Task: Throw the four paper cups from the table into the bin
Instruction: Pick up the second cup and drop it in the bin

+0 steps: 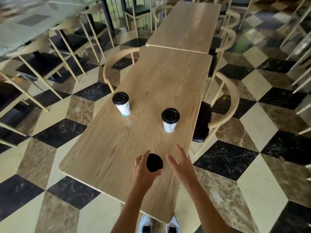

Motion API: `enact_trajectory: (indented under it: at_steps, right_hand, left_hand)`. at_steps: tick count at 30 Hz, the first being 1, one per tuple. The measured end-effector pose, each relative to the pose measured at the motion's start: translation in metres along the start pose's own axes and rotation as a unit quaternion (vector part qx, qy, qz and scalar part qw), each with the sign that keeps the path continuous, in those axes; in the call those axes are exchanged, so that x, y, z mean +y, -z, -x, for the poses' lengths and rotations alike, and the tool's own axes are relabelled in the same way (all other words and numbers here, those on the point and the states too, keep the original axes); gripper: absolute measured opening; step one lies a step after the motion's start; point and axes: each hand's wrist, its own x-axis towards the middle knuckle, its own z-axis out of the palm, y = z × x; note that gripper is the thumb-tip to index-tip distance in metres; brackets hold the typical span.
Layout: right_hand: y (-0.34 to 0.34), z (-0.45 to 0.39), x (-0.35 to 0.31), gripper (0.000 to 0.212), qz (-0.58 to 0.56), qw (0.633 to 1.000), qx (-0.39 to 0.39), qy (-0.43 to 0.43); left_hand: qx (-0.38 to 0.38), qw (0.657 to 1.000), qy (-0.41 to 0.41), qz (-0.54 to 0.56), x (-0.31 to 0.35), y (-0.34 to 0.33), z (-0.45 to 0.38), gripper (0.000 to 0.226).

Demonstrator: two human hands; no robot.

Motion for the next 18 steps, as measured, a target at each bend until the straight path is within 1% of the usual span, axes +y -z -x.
enact_trajectory:
  at_steps: [3, 7, 9, 13, 16, 18]
  right_hand:
    - [-0.001, -0.004, 0.001, 0.072, -0.005, 1.0, -0.001, -0.01]
    - [-0.001, -0.003, -0.001, 0.071, -0.024, 1.0, -0.005, -0.011]
    - [0.001, -0.001, -0.001, 0.071, -0.029, 1.0, -0.005, -0.009]
    - [0.01, 0.001, -0.008, 0.069, -0.032, 0.999, 0.002, 0.002]
    - [0.019, 0.005, -0.013, 0.069, -0.033, 0.999, 0.002, 0.027]
    - [0.025, 0.008, -0.017, 0.068, -0.039, 0.999, 0.008, 0.033]
  left_hand:
    - [0.006, 1.0, 0.004, -0.009, -0.001, -0.001, -0.004, 0.082]
    - [0.013, 1.0, 0.006, 0.018, -0.001, 0.002, -0.004, 0.079]
    - [0.011, 0.998, 0.012, 0.054, 0.003, 0.006, -0.003, 0.076]
    - [0.015, 0.991, -0.01, 0.134, 0.023, 0.019, -0.001, 0.07]
    - [0.02, 0.979, -0.019, 0.202, 0.044, 0.031, 0.002, 0.062]
    - [0.013, 0.966, -0.023, 0.258, 0.054, 0.036, 0.004, 0.063]
